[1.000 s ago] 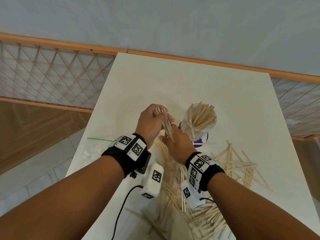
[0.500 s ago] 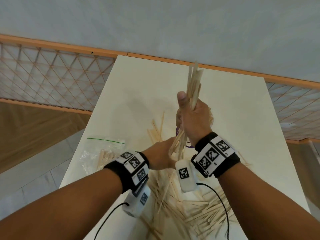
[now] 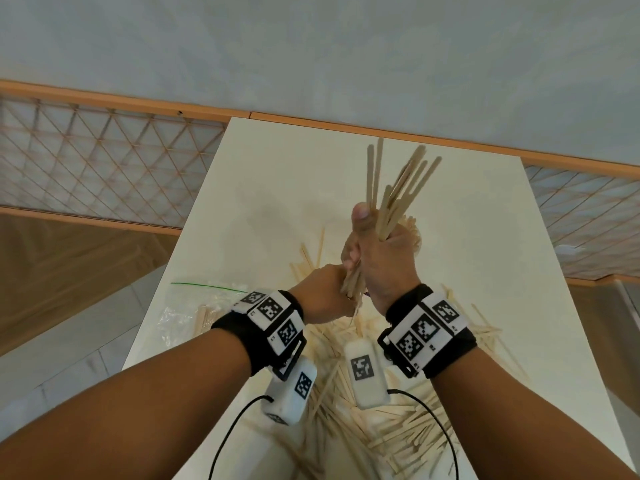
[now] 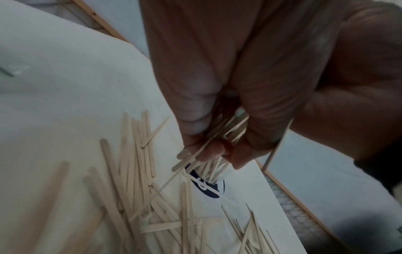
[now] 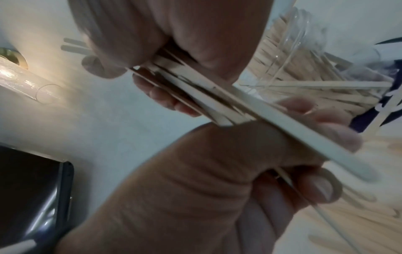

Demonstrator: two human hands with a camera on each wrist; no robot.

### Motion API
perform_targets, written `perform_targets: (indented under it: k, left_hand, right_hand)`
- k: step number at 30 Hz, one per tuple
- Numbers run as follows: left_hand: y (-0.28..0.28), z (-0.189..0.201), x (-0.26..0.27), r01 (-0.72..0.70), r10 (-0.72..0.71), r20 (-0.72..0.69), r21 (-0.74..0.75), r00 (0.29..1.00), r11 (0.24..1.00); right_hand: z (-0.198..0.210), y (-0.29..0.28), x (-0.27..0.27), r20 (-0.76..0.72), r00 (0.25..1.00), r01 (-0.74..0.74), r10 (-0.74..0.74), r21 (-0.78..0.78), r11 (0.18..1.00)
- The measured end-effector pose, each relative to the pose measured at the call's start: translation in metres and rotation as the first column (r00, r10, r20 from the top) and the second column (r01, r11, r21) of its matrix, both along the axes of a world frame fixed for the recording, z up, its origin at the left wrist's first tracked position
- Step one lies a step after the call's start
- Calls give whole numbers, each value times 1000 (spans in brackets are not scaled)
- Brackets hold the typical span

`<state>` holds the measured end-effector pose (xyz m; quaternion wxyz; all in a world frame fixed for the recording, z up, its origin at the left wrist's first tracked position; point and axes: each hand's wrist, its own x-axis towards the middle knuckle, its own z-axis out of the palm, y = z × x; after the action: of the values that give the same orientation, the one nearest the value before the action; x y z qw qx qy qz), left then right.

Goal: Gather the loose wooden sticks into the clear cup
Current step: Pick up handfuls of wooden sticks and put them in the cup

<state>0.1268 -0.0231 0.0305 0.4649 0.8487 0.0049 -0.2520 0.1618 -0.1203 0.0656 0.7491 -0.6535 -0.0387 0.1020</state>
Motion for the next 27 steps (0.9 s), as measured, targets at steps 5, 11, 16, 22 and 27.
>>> perform_targets:
  k: [5, 11, 16, 22, 27]
  left_hand:
    - [1, 8, -4, -174, 135, -178, -224, 975, 959]
    - [-1, 12, -1, -107, 66, -164, -256, 984, 961]
    - [1, -8, -7, -112, 72, -167, -244, 983, 963]
    - [-8, 4, -6, -82, 64, -58, -371, 996, 925]
    - [-9, 13, -5, -167, 165, -39, -396, 985, 903]
  right_hand:
    - [-1, 0, 4, -32, 997, -65, 69, 102, 993]
    - [7, -2, 7, -27, 1000, -8, 8, 17, 1000]
    - [19, -3, 9, 22, 1000, -24, 22, 89, 996]
    - [7, -6, 0, 110, 990, -81, 88, -69, 994]
    - [-2, -3, -1, 115, 988, -95, 105, -88, 992]
